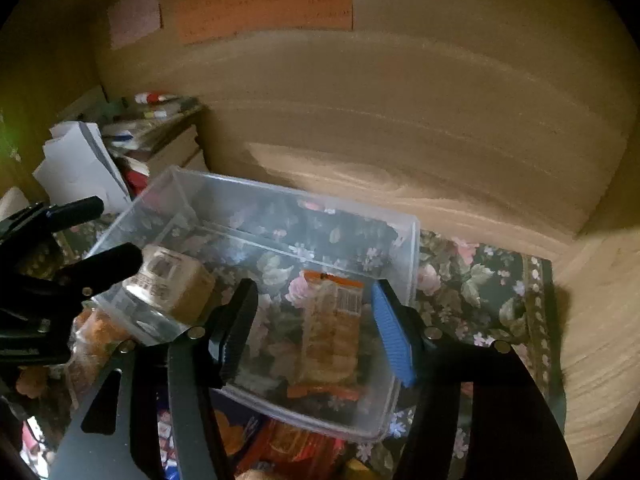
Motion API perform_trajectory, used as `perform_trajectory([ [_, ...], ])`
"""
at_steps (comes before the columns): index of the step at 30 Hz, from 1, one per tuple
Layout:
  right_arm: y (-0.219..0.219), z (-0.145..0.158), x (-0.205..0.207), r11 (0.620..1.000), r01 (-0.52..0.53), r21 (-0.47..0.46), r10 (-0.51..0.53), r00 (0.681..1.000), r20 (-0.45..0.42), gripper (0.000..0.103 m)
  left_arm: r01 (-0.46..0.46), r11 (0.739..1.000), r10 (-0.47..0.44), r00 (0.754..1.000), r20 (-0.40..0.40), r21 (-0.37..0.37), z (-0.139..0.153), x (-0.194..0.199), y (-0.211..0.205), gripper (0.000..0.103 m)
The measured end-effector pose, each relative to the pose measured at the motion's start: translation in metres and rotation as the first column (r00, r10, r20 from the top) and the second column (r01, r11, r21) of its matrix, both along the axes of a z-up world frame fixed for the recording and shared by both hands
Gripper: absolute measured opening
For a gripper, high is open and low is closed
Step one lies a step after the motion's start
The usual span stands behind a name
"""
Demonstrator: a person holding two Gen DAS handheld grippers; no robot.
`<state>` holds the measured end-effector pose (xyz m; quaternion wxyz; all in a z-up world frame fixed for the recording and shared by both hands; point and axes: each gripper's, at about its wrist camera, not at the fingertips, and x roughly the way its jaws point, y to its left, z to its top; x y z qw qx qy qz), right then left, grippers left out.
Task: Organize snacks
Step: 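Lower both held snacks into the clear plastic box and open both tools, then reach both tools back to the snack pile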
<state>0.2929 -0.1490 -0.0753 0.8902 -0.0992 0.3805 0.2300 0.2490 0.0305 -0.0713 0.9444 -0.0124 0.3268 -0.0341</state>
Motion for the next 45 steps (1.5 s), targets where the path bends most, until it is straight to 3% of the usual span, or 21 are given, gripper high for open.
perform_trajectory([
  [7, -0.014, 0.027, -0.036, 0.999, 0.000, 0.045, -0.004, 0.995, 0.097, 0.061, -0.011, 1.000, 0.010, 0.998, 0.067, 0.027, 0.015, -0.043, 0.007, 0.099],
  [14, -0.030, 0.035, -0.078, 0.997, -0.003, 0.082, -0.009, 0.990, 0.142, 0.063, -0.017, 0.999, 0.015, 0.999, 0.046, 0.037, 0.000, -0.083, 0.012, 0.100],
  [25, -0.056, -0.012, -0.128, 0.996, 0.039, 0.082, -0.041, 0.999, 0.031, 0.063, 0.015, 0.999, -0.013, 0.999, -0.047, 0.043, -0.058, -0.124, 0.008, 0.100],
  [31, -0.072, -0.040, -0.143, 0.995, 0.069, 0.076, -0.066, 0.997, -0.046, 0.063, -0.022, 0.999, 0.027, 0.993, -0.111, 0.048, -0.089, -0.136, 0.016, 0.100],
  [36, -0.074, -0.046, -0.146, 0.995, 0.074, 0.067, -0.071, 0.996, -0.053, 0.064, -0.055, 0.994, 0.067, 0.991, -0.117, 0.099, -0.097, -0.128, 0.012, 0.100],
  [45, -0.057, -0.048, -0.140, 1.000, 0.008, 0.028, -0.007, 0.999, -0.053, 0.068, 0.030, 0.974, -0.009, 0.996, -0.094, 0.224, -0.101, -0.106, -0.022, 0.100],
])
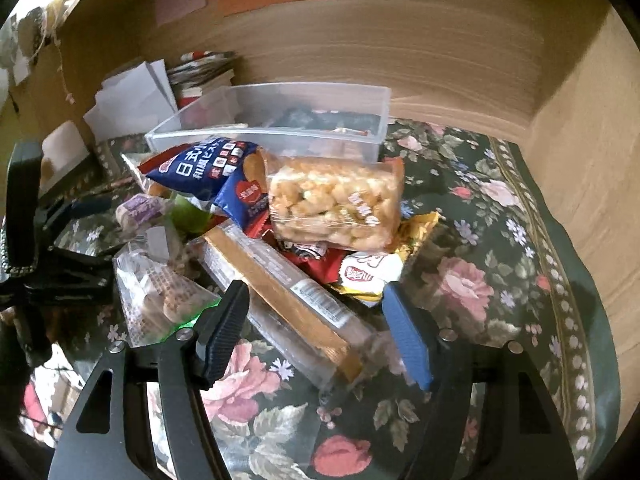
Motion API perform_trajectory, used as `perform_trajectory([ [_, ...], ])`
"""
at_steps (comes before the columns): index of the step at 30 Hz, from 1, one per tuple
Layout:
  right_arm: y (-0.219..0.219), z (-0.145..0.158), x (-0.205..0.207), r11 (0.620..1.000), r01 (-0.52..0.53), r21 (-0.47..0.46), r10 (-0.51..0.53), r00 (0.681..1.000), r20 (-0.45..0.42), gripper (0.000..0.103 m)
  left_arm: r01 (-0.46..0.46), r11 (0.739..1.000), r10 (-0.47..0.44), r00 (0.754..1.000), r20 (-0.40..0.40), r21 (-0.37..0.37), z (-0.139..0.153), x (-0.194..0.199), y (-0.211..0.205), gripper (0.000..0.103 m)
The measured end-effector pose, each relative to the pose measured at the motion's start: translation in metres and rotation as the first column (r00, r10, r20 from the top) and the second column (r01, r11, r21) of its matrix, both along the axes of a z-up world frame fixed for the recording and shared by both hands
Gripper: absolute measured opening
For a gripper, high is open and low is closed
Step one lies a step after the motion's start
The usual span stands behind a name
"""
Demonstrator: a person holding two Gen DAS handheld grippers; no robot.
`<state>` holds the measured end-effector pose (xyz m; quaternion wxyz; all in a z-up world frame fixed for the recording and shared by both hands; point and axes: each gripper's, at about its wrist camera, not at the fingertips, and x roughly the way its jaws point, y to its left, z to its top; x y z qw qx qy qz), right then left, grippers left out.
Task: Organize snacks
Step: 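Reach both tools back to the snack pile, then grasp a clear snack bag with the left tool while the right tool grasps a long wafer bar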
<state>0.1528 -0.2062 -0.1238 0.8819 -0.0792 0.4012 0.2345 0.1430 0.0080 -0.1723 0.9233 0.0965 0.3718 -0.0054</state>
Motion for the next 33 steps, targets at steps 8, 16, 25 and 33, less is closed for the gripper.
perform_trajectory([
  [8, 0.000, -0.008, -0.001, 0.999, -0.033, -0.038, 0.032, 0.999, -0.027, 0.065, 0.012, 0.997, -0.012, 1.000, 0.005, -0.071, -0.002, 0.013, 0.013, 0.087],
  [16, -0.005, -0.006, -0.009, 0.999, -0.039, -0.034, 0.038, 0.999, -0.038, 0.052, 0.025, 0.998, -0.021, 0.997, 0.072, -0.050, 0.014, -0.016, 0.007, 0.055],
  [25, 0.000, 0.000, -0.020, 0.996, -0.078, -0.038, 0.077, 0.996, -0.041, 0.039, 0.001, 0.982, 0.015, 0.996, 0.083, -0.186, 0.046, -0.031, 0.039, 0.034],
  [33, 0.022, -0.006, -0.002, 0.990, -0.133, -0.034, 0.131, 0.990, -0.058, 0.040, -0.011, 0.949, 0.026, 0.999, 0.044, -0.314, 0.057, -0.025, 0.071, 0.028],
])
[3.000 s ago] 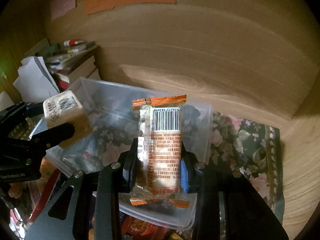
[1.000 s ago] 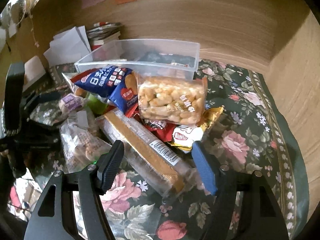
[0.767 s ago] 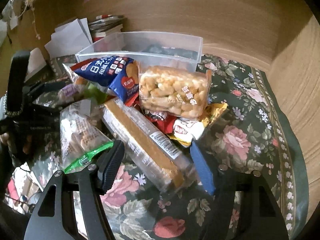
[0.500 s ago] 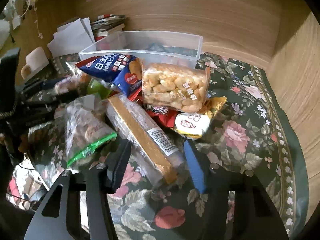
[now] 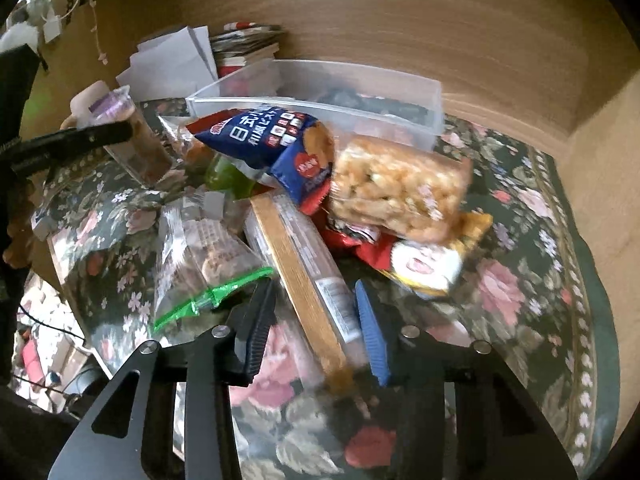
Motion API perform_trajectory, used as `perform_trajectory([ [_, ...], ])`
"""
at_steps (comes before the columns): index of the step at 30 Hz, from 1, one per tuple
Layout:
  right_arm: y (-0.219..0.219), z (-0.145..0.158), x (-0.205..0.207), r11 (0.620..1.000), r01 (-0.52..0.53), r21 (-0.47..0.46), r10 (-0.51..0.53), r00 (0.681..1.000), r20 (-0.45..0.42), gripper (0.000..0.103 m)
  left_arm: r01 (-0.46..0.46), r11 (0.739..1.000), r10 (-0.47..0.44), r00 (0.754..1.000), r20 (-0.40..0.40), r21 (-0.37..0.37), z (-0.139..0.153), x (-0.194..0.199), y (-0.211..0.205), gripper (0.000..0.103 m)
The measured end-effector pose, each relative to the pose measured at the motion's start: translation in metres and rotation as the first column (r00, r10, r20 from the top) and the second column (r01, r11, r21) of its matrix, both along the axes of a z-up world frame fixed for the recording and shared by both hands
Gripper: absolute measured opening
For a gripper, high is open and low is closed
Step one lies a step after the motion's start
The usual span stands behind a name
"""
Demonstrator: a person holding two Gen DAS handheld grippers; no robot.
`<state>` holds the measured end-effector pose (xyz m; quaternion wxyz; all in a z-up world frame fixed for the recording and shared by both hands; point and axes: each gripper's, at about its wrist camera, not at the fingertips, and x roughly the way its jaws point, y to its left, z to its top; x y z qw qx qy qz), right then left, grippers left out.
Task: Organize snacks
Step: 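Grasp a clear snack bag with the left tool while the right tool grasps a long wafer bar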
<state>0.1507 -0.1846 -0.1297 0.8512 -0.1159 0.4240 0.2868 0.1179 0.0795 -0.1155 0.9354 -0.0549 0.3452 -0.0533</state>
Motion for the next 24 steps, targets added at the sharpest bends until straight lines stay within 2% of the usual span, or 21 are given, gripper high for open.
perform_trajectory([
  [10, 0.015, -0.009, 0.008, 1.000, -0.016, -0.008, 0.016, 1.000, -0.011, 0.044, -0.038, 0.999, 0.038, 0.997, -0.064, -0.013, -0.038, 0.034, 0.014, 0.028],
  [12, 0.014, -0.009, 0.006, 1.000, -0.008, -0.002, 0.008, 1.000, -0.007, 0.043, -0.046, 0.999, 0.045, 0.997, -0.055, -0.012, -0.041, 0.037, 0.014, 0.023],
  [19, 0.002, -0.002, 0.001, 0.999, 0.022, 0.035, -0.022, 1.000, 0.007, 0.034, -0.048, 0.999, 0.048, 0.999, -0.012, -0.002, -0.026, 0.023, 0.011, 0.022],
  [24, -0.006, 0.003, -0.003, 0.998, 0.051, 0.039, -0.052, 0.998, 0.027, 0.034, -0.042, 0.999, 0.042, 0.999, 0.031, 0.010, -0.005, 0.003, 0.003, 0.022],
])
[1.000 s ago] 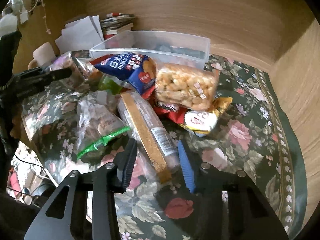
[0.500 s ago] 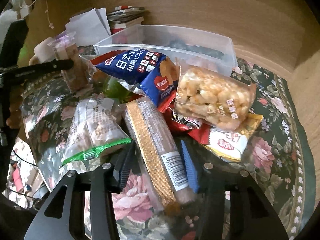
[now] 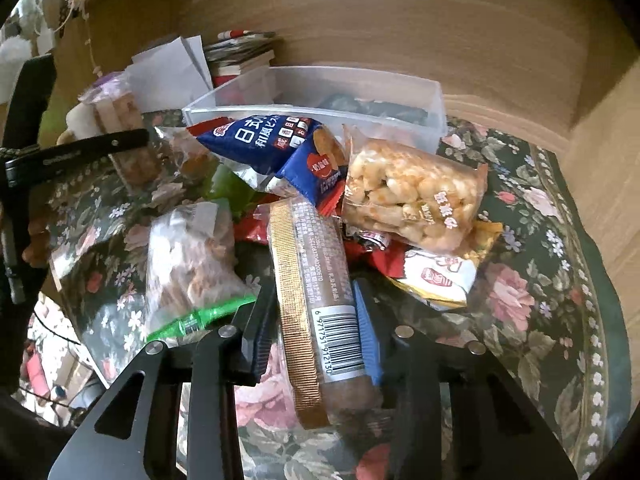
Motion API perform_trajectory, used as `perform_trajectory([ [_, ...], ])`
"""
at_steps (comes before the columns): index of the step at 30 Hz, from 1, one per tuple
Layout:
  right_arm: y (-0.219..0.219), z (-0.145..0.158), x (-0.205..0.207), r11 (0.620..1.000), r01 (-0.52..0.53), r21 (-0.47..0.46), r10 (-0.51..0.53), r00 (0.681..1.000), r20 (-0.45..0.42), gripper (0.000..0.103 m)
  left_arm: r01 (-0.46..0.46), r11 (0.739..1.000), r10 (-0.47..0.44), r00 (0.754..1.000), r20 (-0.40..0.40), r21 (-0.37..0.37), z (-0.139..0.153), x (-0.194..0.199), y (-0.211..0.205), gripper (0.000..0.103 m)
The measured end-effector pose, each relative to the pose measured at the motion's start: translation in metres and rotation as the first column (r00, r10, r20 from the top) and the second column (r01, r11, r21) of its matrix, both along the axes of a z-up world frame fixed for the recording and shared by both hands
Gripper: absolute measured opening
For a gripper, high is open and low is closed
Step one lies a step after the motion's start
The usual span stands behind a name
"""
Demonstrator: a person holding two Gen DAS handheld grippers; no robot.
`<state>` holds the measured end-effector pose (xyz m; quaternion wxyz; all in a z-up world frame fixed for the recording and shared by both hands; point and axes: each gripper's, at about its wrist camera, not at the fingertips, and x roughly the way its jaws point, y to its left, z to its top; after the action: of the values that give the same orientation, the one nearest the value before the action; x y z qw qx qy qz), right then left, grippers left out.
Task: Organize snacks
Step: 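Grasp a clear snack bag with the left tool while the right tool grasps a long wafer bar, then place both held snacks into the clear plastic box and release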
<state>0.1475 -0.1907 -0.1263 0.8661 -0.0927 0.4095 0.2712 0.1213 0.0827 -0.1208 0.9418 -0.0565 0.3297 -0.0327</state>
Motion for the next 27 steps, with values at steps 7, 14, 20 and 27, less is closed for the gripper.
perform_trajectory([
  [7, -0.014, 0.024, -0.013, 1.000, 0.015, 0.018, -0.017, 0.997, 0.073, 0.034, 0.018, 1.000, -0.019, 0.999, 0.047, 0.012, 0.024, -0.007, -0.011, 0.022],
  [14, -0.026, 0.059, -0.014, 0.997, 0.057, 0.056, -0.066, 0.983, 0.170, 0.034, 0.042, 0.999, -0.044, 0.996, 0.084, 0.021, 0.043, -0.006, -0.024, 0.022],
  [20, -0.024, 0.082, 0.003, 0.991, 0.095, 0.094, -0.115, 0.965, 0.237, 0.034, 0.052, 0.998, -0.056, 0.991, 0.123, 0.036, 0.058, 0.008, -0.032, 0.022],
  [27, -0.009, 0.103, 0.034, 0.986, 0.099, 0.134, -0.133, 0.950, 0.283, 0.034, 0.054, 0.997, -0.062, 0.988, 0.139, 0.059, 0.068, 0.033, -0.038, 0.022],
])
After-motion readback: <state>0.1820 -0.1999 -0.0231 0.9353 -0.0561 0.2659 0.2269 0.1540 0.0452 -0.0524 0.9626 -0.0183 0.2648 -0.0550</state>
